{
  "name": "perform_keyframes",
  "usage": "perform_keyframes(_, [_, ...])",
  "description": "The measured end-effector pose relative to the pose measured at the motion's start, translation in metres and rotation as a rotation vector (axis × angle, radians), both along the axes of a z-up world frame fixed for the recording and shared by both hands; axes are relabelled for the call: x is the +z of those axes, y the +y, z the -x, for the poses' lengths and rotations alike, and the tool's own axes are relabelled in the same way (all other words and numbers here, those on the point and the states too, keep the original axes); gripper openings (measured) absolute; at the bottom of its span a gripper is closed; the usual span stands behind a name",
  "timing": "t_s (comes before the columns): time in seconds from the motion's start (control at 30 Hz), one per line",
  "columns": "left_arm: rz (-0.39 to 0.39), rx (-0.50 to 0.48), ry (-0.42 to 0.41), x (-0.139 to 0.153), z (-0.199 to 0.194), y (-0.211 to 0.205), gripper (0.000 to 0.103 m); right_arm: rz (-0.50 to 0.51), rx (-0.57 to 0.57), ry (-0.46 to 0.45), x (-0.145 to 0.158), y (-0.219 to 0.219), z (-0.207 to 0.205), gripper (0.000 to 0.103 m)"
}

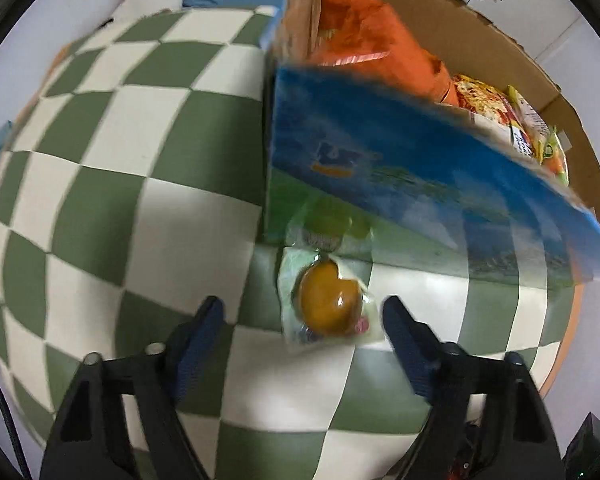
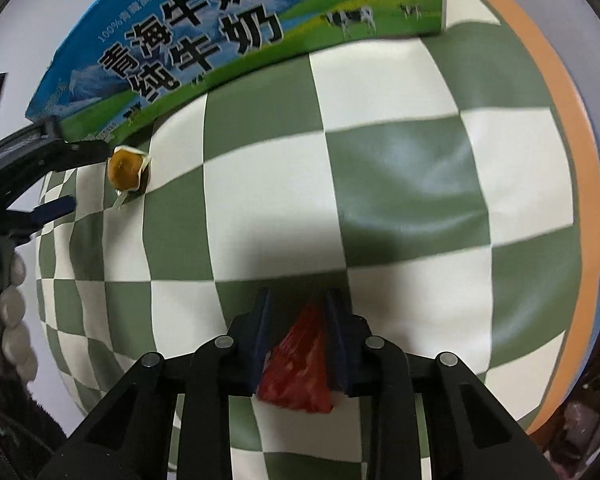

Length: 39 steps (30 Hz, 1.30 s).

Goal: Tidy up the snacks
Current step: 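Grasp the wrapped orange candy with the left tool while the right tool grasps the red packet, then carry both items into the box and open both tools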

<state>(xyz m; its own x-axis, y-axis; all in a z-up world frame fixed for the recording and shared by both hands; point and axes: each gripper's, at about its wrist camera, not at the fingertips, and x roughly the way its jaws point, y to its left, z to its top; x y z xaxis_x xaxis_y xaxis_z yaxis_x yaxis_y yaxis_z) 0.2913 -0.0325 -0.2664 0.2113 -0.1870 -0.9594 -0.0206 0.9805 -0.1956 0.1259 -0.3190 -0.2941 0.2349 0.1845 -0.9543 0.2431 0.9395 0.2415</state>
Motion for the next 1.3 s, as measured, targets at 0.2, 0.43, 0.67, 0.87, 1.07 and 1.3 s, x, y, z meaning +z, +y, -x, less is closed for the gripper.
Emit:
perform_keyframes(0.2, [-0.028, -0.077, 0.012, -0.018, -0.006, -0.019, 0.048, -0.043, -0.011, 0.019, 0.006, -0.003, -0.004, 0.03])
perform_keyframes(0.43, [-0.034, -0.113, -0.001, -0.012, 0.008, -0.016, 0.043, -0.121, -0.051, 0.044, 0.017, -0.016, 0.013, 0.041])
perform_keyframes(0.67, [-0.062, -0.21, 0.086, -0.018, 0.095, -0.015, 0.043, -0.199, -0.025, 0.073, 0.014, -0.008, 0.033, 0.049])
perform_keyframes(0.87, [-0.083, -0.244, 0.132, -0.026, 0.144, -0.021, 0.043, -0.217, 0.063, 0.141, -0.015, 0.026, 0.039, 0.049])
perform_keyframes(1.07, [-0.097, -0.238, 0.158, -0.04, 0.139, -0.028, 0.049, -0.168, 0.095, 0.162, -0.045, 0.045, 0.041, 0.045])
perform_keyframes(1.3, [-0.129, -0.247, 0.148, -0.041, 0.136, -0.027, 0.044, -0.086, 0.22, 0.116, -0.042, 0.066, 0.04, 0.034])
